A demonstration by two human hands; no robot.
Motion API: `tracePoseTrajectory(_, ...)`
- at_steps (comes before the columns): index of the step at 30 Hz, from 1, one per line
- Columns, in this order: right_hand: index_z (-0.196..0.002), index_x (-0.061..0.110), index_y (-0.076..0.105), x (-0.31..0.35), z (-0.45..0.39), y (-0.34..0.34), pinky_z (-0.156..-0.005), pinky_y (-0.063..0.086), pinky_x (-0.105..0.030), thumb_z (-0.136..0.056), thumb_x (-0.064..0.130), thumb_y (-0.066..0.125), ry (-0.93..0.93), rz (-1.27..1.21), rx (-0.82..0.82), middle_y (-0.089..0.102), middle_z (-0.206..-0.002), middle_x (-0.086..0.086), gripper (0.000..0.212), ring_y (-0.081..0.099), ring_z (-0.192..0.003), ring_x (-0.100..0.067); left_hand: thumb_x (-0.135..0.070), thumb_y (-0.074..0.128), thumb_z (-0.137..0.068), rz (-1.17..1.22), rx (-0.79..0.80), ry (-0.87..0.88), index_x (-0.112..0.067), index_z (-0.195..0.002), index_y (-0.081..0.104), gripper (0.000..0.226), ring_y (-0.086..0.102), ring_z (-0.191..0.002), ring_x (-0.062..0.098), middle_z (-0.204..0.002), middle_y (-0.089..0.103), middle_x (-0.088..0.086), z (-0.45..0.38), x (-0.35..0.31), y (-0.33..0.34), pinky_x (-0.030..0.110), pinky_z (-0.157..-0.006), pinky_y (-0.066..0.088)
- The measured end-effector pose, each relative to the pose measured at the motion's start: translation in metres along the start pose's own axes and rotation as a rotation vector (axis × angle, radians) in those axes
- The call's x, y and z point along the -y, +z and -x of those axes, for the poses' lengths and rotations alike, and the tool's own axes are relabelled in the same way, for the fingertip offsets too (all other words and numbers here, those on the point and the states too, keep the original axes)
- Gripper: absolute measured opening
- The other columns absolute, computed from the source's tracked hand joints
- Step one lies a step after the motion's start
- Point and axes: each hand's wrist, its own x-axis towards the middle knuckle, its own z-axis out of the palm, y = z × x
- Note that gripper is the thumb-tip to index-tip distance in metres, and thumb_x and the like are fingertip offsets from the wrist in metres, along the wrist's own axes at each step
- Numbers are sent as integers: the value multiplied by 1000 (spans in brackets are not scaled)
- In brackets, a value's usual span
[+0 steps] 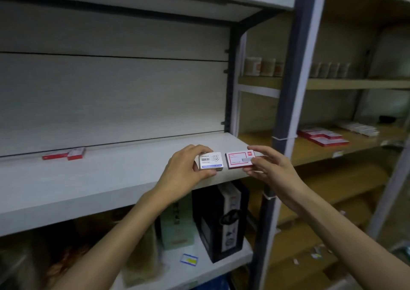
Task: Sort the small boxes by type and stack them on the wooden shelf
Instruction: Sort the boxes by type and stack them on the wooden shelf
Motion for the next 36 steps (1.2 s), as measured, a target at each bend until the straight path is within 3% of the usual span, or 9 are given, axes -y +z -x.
tracePoseTrajectory(4,-122,10,67,6,14,-71,-75,62,-27,-96,1,61,-6,18,26,75,-107,-19,27,75,-87,-28,-37,81,-80,23,12,29,-33,-121,63,45,58,-81,4,-110,63,-15,-7,-55,56,17,-70,46)
tracePoseTrajectory(7,-124,12,66,11,22,-119,-78,63,-30,-96,4,63,-12,36,25,76,-106,-17,30,75,-94,-32,-34,81,-81,31,21,32,-30,-124,63,47,57,-83,2,-111,62,-16,-14,-90,93,10,-69,43)
tracePoseTrajectory(12,-129,14,64,16,27,-190,-80,63,-30,-94,5,66,0,74,-7,76,-106,-12,36,75,-97,-30,-34,80,-82,37,47,51,-30,-127,61,49,56,-97,2,-117,62,-15,-34,-129,153,13,-72,45)
tracePoseTrajectory(18,-130,15,61,15,10,-269,-82,61,-28,-86,-1,72,12,158,10,77,-105,-6,48,75,-98,-24,-36,79,-83,65,93,62,-33,-126,59,47,55,-100,-1,-114,60,-16,-75,-152,223,14,-75,45)
tracePoseTrajectory(24,-130,12,60,7,-44,-344,-82,62,-31,-87,-3,71,17,184,9,77,-104,-12,47,75,-96,-29,-35,75,-86,99,98,18,-33,-129,57,46,54,-102,-1,-116,57,-18,-127,-164,296,14,-76,45)
tracePoseTrajectory(31,-123,24,63,15,-141,-411,-82,61,-27,-88,9,74,-11,509,115,77,-102,0,40,74,-96,-12,-34,76,-86,16,43,-80,-33,-126,57,45,54,-105,5,-116,57,-14,-204,-166,357,19,-81,50)
tracePoseTrajectory(34,-125,23,61,12,-180,-429,-77,58,-19,-89,10,72,-66,664,121,72,-96,-3,40,71,-93,-17,-32,77,-85,-17,1,-136,-36,-123,57,44,53,-102,3,-111,54,-17,-229,-164,370,16,-75,47)
tracePoseTrajectory(36,-130,19,61,4,-206,-436,-70,53,-13,-90,14,72,-105,762,93,65,-100,5,42,66,-93,-9,-31,77,-84,-41,-8,-166,-35,-123,57,44,51,-98,0,-109,52,-18,-241,-163,375,13,-71,42)
